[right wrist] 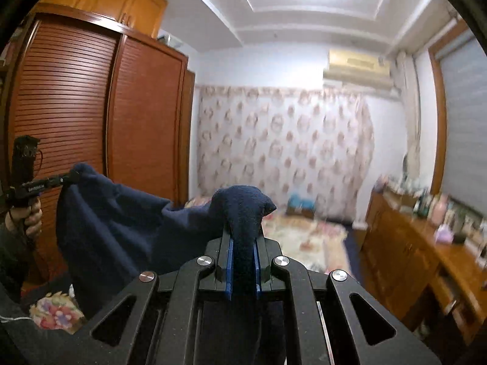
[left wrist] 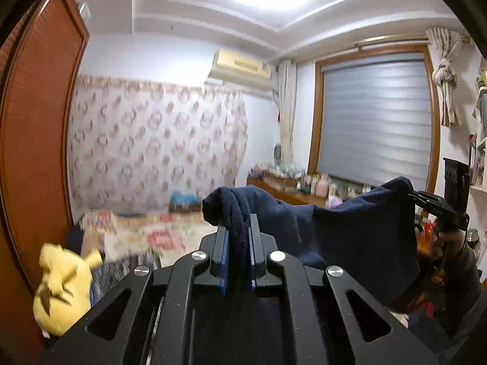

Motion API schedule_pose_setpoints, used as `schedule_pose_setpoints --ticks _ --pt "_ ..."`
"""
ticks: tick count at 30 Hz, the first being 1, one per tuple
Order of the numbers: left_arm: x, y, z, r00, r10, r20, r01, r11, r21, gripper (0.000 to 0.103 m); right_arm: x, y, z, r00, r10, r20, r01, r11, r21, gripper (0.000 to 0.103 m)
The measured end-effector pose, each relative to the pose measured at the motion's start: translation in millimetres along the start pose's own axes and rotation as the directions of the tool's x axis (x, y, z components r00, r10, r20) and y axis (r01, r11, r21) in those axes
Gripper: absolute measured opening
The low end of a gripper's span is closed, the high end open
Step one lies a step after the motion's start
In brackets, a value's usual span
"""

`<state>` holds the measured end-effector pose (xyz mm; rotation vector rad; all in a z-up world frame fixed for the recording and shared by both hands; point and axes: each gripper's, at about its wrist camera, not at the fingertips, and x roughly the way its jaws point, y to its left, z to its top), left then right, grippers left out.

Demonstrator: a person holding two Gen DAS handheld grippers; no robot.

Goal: Fold small clothes

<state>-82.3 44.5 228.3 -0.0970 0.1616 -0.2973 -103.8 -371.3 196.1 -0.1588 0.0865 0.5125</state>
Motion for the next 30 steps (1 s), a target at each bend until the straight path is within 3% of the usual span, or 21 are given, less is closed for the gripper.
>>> schedule_pose_setpoints --ticks 5,11,16,21,26,30 --pt "-5 1 23 0.998 0.017 0.054 -0.019 0.999 0.03 0.011 -18 0 35 0.996 -0.045 0.073 0.049 0.997 -0.051 0.01" --pt "-13 -2 27 0.995 0.032 0.094 -0.038 0.997 0.063 0.011 -31 4 47 0.992 -0.072 0.099 0.079 0.995 -0.064 0.01" --pt "-11 0 26 0.995 0.029 0.093 -0.034 0.998 0.06 0.011 -22 23 18 0.992 -0.088 0.089 0.095 0.992 -0.082 0.01" --pt "1 -2 26 0.996 0.043 0.078 -0.049 0.996 0.08 0.011 -13 23 19 0.991 -0.112 0.068 0.119 0.988 -0.103 0.01" --pt "40 12 14 0.996 0.088 0.02 -0.089 0.993 0.079 0.011 22 14 15 0.988 -0.155 -0.006 0.154 0.98 -0.124 0.01" --pt "107 42 -14 0.985 0.136 -0.103 -0.129 0.989 0.077 0.013 88 -9 -7 0.974 -0.183 -0.134 0.17 0.98 -0.108 0.01"
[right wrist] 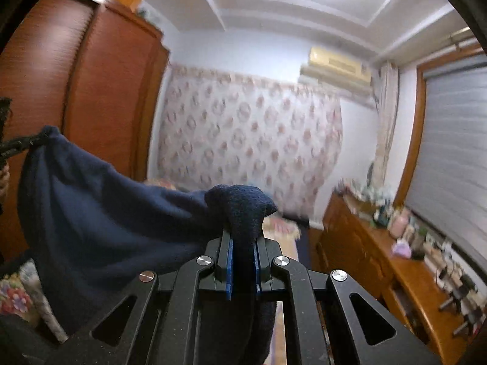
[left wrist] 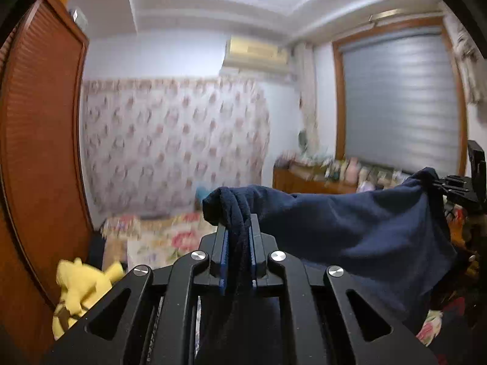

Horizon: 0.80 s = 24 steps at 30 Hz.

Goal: Fold small clothes

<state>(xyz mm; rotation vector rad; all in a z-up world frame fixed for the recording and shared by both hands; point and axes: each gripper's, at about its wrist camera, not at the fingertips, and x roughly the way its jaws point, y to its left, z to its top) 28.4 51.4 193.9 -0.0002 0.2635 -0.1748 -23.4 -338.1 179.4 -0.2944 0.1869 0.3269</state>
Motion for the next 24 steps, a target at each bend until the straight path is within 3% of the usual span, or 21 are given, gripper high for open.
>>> schedule_pose_setpoints --ticks 5,8,11,14,15,19,21,23,24 --pt "107 20 -29 0.993 0.055 -0.104 -0.054 0.998 0.02 0.016 112 -13 -33 0.985 0.027 -0.172 -0.006 0.993 0.118 0.011" --pt "149 27 -47 0.984 0.05 -0.17 -0.048 0.999 0.012 0.028 172 -12 -55 0.959 0.03 -0.28 0.019 0.985 0.17 0.018" --pt "164 30 -70 0.975 0.018 -0.223 -0.024 0.999 -0.024 0.029 217 -6 -79 0.923 0.018 -0.385 0.062 0.979 0.193 0.024" --pt "164 27 -92 0.966 -0.009 -0.258 0.0 0.999 -0.036 0.04 228 -3 -85 0.908 0.002 -0.42 0.084 0.979 0.187 0.043" --pt "162 27 -100 0.961 -0.013 -0.275 0.003 0.999 -0.036 0.041 228 -4 -85 0.905 0.006 -0.425 0.083 0.978 0.191 0.045" --pt "159 25 -117 0.942 -0.044 -0.334 0.031 0.998 -0.046 0.044 215 -15 -81 0.9 0.025 -0.435 0.075 0.975 0.21 0.045" --pt "157 24 -124 0.932 -0.051 -0.358 0.042 0.999 -0.035 0.054 198 -22 -85 0.903 0.033 -0.428 0.068 0.974 0.218 0.045" --pt "156 21 -133 0.921 -0.076 -0.381 0.068 0.997 -0.033 0.072 188 -23 -93 0.906 0.04 -0.422 0.061 0.973 0.223 0.045" --pt "155 17 -140 0.911 -0.098 -0.401 0.09 0.995 -0.038 0.072 186 -23 -101 0.906 0.046 -0.42 0.057 0.972 0.228 0.045"
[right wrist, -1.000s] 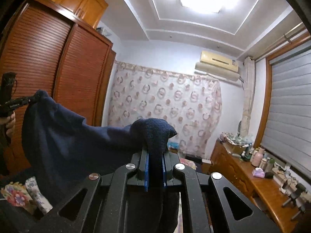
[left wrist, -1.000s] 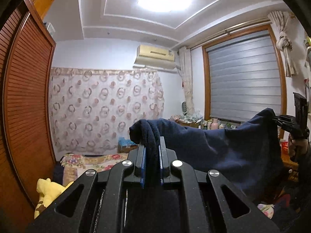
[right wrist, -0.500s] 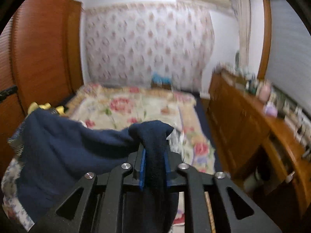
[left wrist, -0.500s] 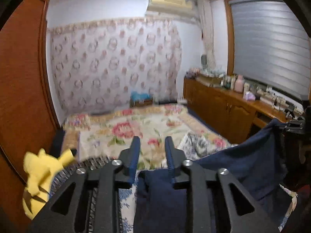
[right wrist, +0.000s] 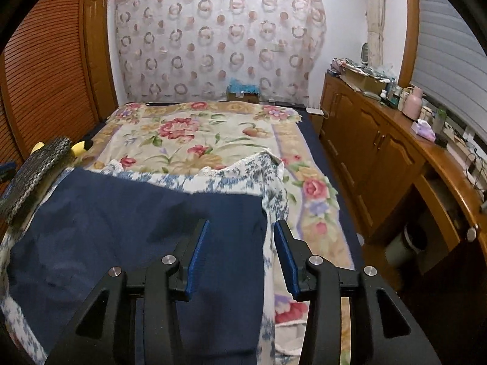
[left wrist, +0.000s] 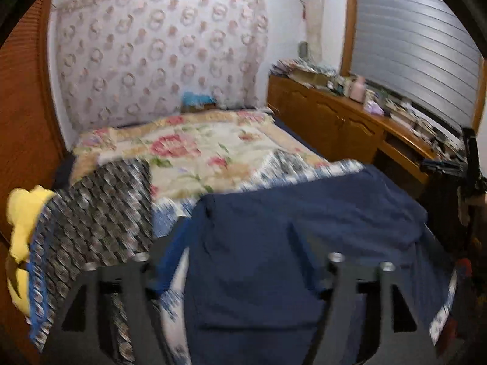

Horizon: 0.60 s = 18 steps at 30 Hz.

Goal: Fold small clothes
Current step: 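Lower the folded shirt and open both grippers to release it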

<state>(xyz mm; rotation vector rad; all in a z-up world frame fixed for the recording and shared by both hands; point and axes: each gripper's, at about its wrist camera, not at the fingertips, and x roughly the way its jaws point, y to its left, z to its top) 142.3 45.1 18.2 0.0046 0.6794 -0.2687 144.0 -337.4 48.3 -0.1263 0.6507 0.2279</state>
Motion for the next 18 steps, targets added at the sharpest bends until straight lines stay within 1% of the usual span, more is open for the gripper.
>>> schedule_pose_setpoints --ticks 1,3,5,6,8,13,18 --pt "1 -3 -5 1.0 -0.002 -0.008 0.002 1.0 0.005 0.072 -6 -1 -6 1.0 0.009 -0.002 -0.009 1.0 0.004 0.045" --pt "4 -7 -20 1.0 0.0 -0.024 0.0 1.0 0.019 0.072 1 -6 -22 0.999 0.032 -0.012 -0.032 0.999 0.018 0.045" --pt "7 -12 -34 0.999 0.02 -0.044 -0.019 0.999 0.03 0.072 2 -7 -34 0.998 0.05 -0.023 -0.049 0.998 0.025 0.045" --pt "9 -14 -41 0.998 0.035 -0.055 -0.033 0.999 0.032 0.072 2 -8 -40 0.998 0.055 -0.03 -0.055 0.998 0.026 0.045" --pt "12 -14 -51 0.996 0.037 -0.075 -0.035 0.999 0.021 0.072 2 -10 -50 0.998 0.055 -0.041 -0.054 0.998 0.028 0.045" --pt "24 -5 -76 0.984 0.049 -0.171 -0.056 0.998 -0.033 0.072 6 -17 -56 0.994 0.082 -0.072 -0.079 0.996 0.036 0.045" --pt "32 1 -89 0.976 0.056 -0.211 -0.069 0.996 -0.056 0.072 16 -16 -52 0.991 0.088 -0.099 -0.085 0.996 0.028 0.045"
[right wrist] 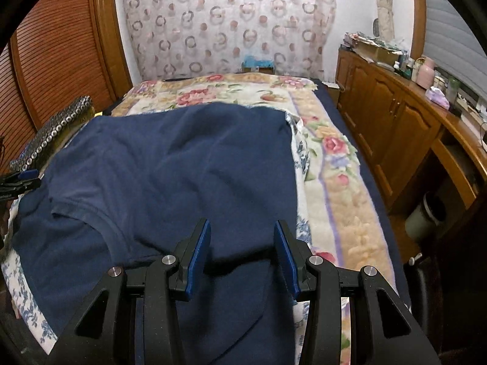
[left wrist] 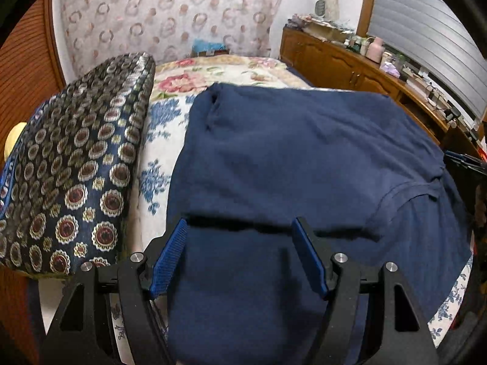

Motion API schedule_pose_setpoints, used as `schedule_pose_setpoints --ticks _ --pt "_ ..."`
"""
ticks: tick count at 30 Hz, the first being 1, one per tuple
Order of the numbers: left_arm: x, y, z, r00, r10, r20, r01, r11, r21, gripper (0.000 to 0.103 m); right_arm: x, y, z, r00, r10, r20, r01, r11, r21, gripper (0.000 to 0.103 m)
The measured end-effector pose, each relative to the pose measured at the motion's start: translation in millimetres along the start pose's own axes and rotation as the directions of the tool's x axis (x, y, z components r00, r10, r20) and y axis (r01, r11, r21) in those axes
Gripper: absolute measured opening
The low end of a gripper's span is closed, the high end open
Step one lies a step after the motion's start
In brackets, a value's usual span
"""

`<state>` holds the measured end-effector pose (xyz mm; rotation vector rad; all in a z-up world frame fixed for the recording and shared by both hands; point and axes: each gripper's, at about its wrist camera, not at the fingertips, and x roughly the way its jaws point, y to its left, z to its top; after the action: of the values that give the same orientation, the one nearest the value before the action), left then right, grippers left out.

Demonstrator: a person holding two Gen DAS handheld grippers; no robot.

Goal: Fold small clothes

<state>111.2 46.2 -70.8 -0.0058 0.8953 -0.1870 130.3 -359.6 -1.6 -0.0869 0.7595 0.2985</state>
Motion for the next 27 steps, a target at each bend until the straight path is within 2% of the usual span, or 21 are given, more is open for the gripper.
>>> schedule_pose_setpoints --ticks 7,11,14,21,27 --pt "13 -7 -1 1.0 -0.012 -0.028 0.012 1.0 0.005 0.072 11 2 -1 0.999 0.029 -0.016 -0.029 1.0 0.003 0.045" --pt "17 -8 0 0.999 -0.01 -0.03 0.011 1.0 0.011 0.072 20 1 -3 0.999 0.011 -0.045 -0.012 0.999 -0.03 0.045" --pt "19 -6 2 0.999 -0.021 -0.034 0.021 1.0 0.007 0.072 20 1 -2 0.999 -0.007 -0.032 0.006 0.999 -0.048 0.045" --pt "29 0 17 0.996 -0.078 -0.039 0.076 0.995 -0.061 0.072 23 -4 4 0.999 -0.017 -0.034 0.015 0.998 -0.062 0.046" --pt "32 2 25 0.997 -0.076 -0.016 0.075 0.993 -0.091 0.069 23 6 -3 0.999 -0.029 -0.031 0.027 0.997 -0.075 0.047"
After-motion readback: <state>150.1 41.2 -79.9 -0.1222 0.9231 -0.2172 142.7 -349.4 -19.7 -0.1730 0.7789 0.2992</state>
